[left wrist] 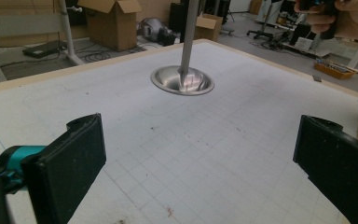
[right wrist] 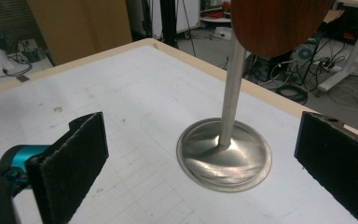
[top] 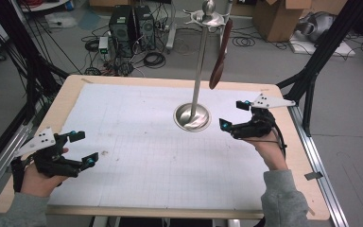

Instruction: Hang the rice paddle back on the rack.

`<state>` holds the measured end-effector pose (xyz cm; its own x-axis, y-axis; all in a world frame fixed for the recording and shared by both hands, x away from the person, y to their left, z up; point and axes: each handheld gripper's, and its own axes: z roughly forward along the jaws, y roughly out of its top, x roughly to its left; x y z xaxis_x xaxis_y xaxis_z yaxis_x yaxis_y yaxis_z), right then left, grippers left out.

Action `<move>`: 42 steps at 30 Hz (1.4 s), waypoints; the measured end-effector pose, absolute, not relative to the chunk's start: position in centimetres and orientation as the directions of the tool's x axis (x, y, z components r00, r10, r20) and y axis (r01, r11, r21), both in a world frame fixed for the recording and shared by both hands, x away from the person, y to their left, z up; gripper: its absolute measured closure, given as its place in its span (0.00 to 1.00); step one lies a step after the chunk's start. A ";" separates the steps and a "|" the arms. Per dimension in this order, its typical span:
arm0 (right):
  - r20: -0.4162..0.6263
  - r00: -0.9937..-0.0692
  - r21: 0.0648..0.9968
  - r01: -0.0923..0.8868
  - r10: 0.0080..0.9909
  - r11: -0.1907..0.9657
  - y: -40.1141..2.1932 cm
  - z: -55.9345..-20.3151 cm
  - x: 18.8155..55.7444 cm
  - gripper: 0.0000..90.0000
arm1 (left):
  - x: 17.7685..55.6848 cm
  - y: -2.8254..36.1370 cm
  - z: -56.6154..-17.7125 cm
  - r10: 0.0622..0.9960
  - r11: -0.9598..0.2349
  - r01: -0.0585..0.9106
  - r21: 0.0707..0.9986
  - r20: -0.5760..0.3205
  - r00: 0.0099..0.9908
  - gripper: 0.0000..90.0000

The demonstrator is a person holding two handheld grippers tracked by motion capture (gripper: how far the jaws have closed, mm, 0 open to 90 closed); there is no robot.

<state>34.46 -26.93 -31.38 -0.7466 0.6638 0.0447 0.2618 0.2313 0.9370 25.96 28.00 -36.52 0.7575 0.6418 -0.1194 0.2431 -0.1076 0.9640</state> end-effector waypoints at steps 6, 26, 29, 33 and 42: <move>0.032 -0.763 0.947 0.229 0.646 0.224 -26.7 -31.9 32.9 0.01 | 26.1 27.7 -36.6 0.639 -0.116 0.246 0.962 -0.118 0.760 0.03; 0.102 -0.763 0.964 0.233 0.638 0.125 -27.6 -34.2 29.7 0.01 | 25.7 27.5 -36.3 0.622 -0.081 0.246 0.966 -0.144 0.770 0.03; 0.100 -0.755 0.961 0.242 0.648 0.133 -27.7 -34.6 29.6 0.01 | 25.6 27.7 -36.1 0.624 -0.077 0.239 0.968 -0.141 0.769 0.03; 0.126 -0.739 0.961 0.256 0.662 0.103 -28.3 -35.2 29.3 0.01 | 25.6 28.0 -36.2 0.636 -0.076 0.238 0.968 -0.137 0.760 0.03; 0.142 -0.708 0.966 0.253 0.692 0.060 -29.2 -35.6 28.6 0.01 | 25.6 28.3 -36.2 0.646 -0.070 0.235 0.969 -0.136 0.751 0.03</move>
